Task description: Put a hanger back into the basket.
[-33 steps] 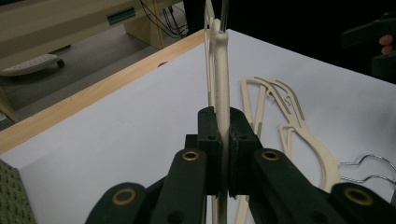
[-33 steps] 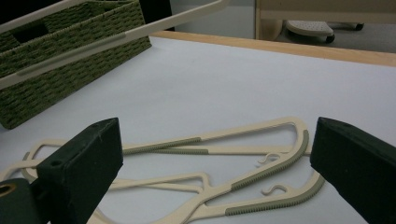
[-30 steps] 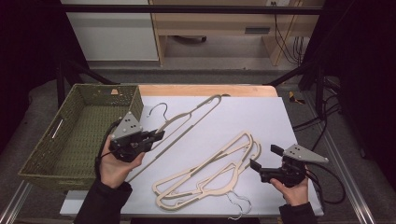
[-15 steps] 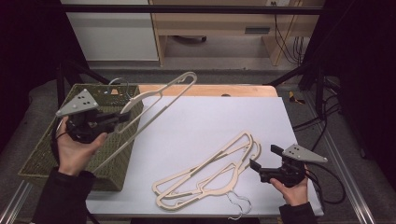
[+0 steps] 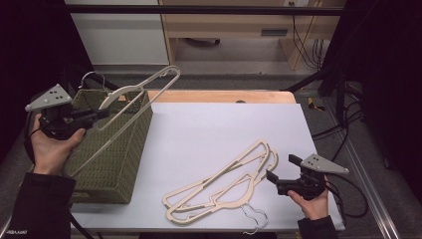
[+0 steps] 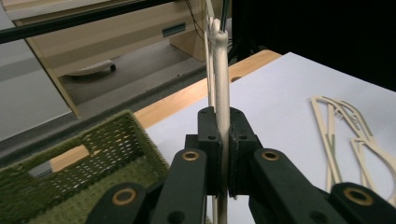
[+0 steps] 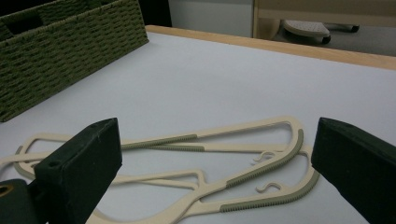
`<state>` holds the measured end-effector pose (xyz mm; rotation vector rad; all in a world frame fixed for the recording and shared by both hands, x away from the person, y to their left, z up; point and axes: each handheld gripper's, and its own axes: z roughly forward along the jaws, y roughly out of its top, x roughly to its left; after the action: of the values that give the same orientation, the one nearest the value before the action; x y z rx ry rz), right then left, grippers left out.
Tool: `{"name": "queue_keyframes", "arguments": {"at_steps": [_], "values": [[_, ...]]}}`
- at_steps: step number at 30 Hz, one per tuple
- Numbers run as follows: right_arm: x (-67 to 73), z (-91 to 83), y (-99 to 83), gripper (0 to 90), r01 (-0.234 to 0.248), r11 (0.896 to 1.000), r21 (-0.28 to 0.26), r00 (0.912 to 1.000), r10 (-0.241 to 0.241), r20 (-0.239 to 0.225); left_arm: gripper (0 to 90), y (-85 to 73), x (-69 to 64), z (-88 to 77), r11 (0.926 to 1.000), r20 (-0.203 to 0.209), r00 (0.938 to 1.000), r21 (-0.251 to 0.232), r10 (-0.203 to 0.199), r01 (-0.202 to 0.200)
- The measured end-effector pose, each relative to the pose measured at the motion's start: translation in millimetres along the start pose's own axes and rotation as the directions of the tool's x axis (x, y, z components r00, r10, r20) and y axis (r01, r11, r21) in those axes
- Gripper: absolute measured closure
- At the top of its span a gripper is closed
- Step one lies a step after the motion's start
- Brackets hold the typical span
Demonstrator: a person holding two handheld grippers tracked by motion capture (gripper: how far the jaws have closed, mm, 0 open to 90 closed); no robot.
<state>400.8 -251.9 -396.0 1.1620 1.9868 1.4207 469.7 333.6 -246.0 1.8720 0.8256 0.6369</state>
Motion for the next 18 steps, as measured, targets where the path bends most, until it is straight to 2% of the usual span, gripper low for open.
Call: {"name": "queue_keyframes", "arguments": {"at_steps": [9, 18], "values": [[0.5, 1.3, -0.4, 2.7, 0.005, 1.0, 0.005, 1.0, -0.005, -0.002, 86.1, -18.5, 35.4, -7.7, 0.9995, -0.045, 0.999, 0.029, -0.007, 0.009], [0.4, 1.9, -0.8, 2.8, 0.01, 1.0, 0.009, 0.9999, -0.01, 0.005, 86.1, -44.4, 61.1, -10.3, 0.9983, -0.084, 0.9964, 0.057, -0.01, 0.015]]}}
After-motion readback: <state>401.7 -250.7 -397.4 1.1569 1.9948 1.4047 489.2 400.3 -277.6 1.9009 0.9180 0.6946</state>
